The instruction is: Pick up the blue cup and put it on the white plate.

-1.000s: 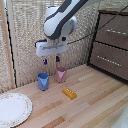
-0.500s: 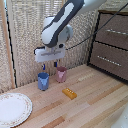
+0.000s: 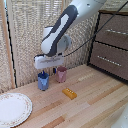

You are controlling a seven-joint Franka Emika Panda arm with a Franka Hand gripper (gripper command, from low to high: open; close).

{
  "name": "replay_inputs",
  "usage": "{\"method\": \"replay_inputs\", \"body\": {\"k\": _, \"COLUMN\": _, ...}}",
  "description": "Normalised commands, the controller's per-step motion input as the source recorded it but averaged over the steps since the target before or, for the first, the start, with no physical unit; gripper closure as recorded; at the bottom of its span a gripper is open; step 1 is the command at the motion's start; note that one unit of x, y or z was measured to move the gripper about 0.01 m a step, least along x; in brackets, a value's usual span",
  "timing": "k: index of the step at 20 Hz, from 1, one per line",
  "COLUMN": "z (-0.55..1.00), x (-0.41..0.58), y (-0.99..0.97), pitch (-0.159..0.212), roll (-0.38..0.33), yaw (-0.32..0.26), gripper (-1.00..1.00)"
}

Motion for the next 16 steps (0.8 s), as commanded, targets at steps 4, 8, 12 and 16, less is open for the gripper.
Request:
{"method": "replay_inputs", "body": {"k": 4, "z": -0.17, "x": 0.189, "y": 0.0, "pitch": 0.002, "roll": -0.022, "yaw": 0.027, "gripper": 1.0}}
{"method": "replay_inputs", "body": {"k": 8, "z": -0.11, "x": 0.026, "y": 0.04, "pitch": 0.034, "roll": -0.021, "yaw": 0.002, "gripper": 1.0}}
{"method": "replay_inputs", "body": {"k": 12, "z": -0.04, "x": 0.043, "y": 0.04, "pitch": 0.029, "roll": -0.003, "yaw": 0.001, "gripper": 1.0}}
{"method": "replay_inputs", "body": {"k": 16, "z": 0.01, "x": 0.027, "y": 0.05, "pitch": 0.018, "roll": -0.003, "yaw": 0.003, "gripper": 1.0}}
